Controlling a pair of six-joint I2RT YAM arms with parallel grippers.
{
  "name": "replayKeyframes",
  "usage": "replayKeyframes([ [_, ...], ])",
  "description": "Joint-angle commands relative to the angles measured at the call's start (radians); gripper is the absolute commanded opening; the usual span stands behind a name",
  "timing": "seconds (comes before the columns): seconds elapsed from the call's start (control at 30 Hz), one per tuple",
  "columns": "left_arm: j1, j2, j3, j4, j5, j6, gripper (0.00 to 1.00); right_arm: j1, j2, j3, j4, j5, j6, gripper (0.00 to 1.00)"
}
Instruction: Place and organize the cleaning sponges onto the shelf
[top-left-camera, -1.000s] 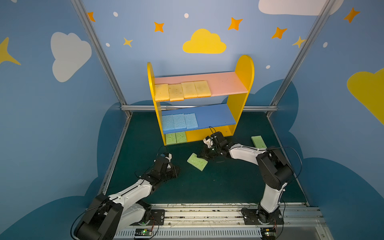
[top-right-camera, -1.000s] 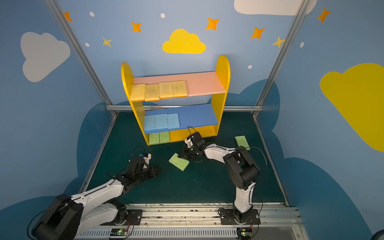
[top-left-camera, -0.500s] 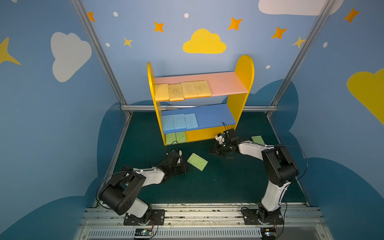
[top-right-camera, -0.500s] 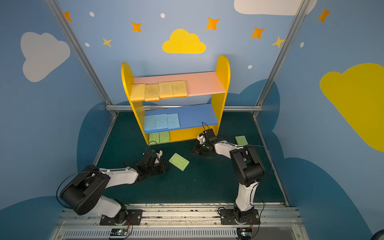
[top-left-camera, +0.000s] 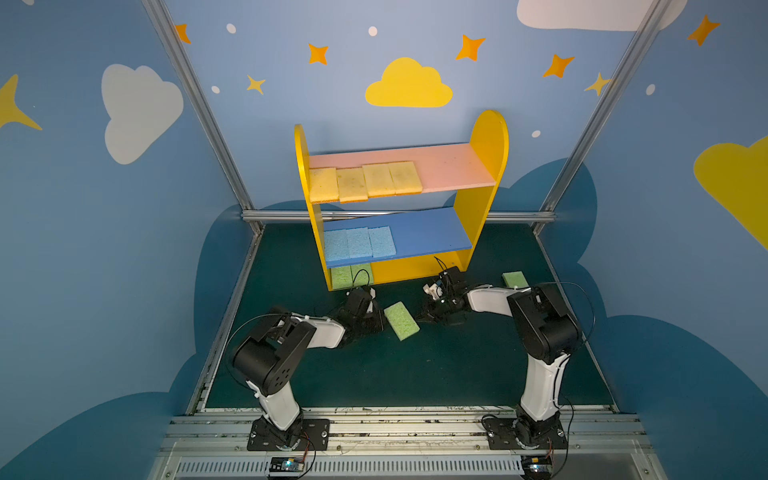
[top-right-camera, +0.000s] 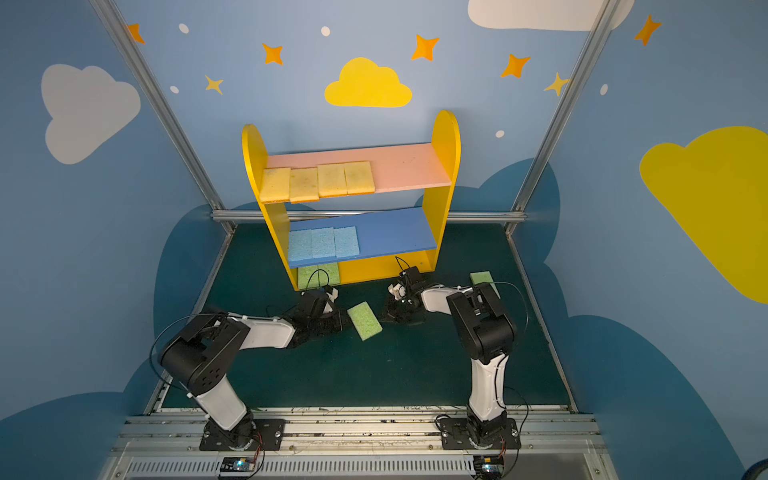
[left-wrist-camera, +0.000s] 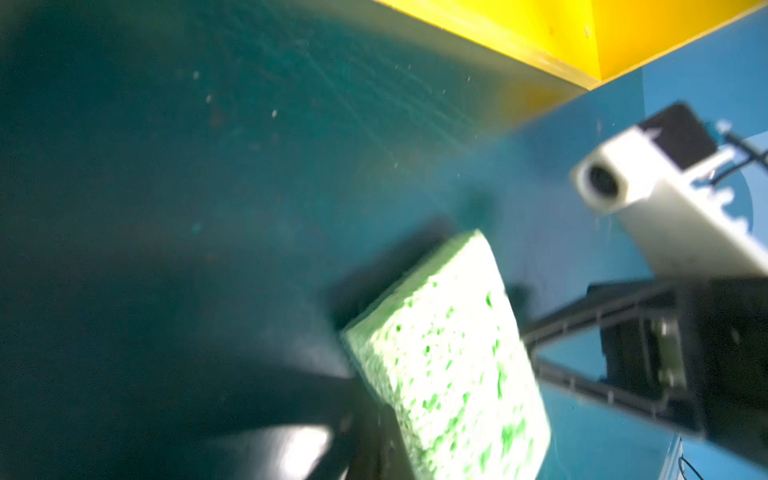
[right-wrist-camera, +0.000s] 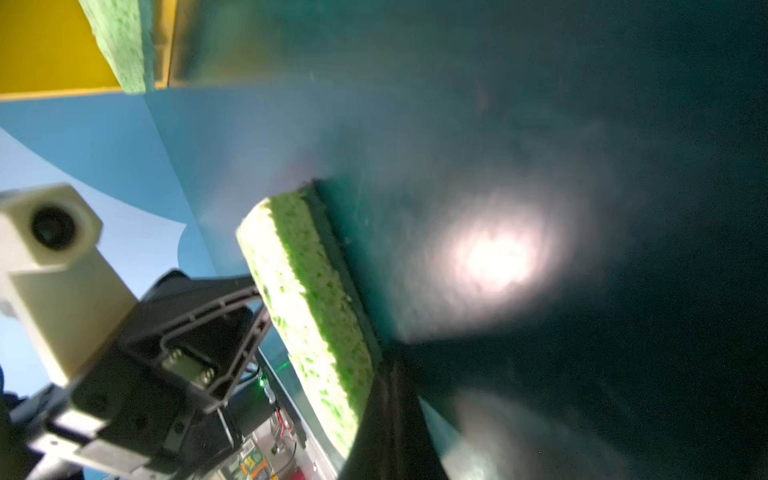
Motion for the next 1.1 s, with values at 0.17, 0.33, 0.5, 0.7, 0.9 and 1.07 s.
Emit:
replayKeyframes([
  [0.17,0.009,-0.088,-0.028,-0.078,-0.038,0.037,0.19,-0.053,-0.114,-0.078,-0.019,0.005,-0.029,0.11],
  [0.33,0.01,-0.204,-0.104,-0.108,-0.075,0.037,0.49,-0.055,-0.172,-0.173,0.098,-0.065,0.007,0.43],
  [0.5,0.007,-0.273,-0.172,-0.111,-0.096,0.02,0.89,-0.018,-0.178,-0.256,0.216,-0.094,0.074,0.48],
  [0.7,0.007,-0.35,-0.217,-0.144,-0.122,0.025,0.94,0.026,-0.144,-0.285,0.274,-0.066,0.122,0.47],
  [0.9,0.01,-0.423,-0.24,-0.189,-0.15,0.035,0.96,0.037,-0.083,-0.272,0.33,-0.061,0.18,0.36],
  [1.07,0.01,-0.479,-0.251,-0.266,-0.206,0.03,0.97,0.035,-0.054,-0.239,0.28,-0.004,0.183,0.23],
])
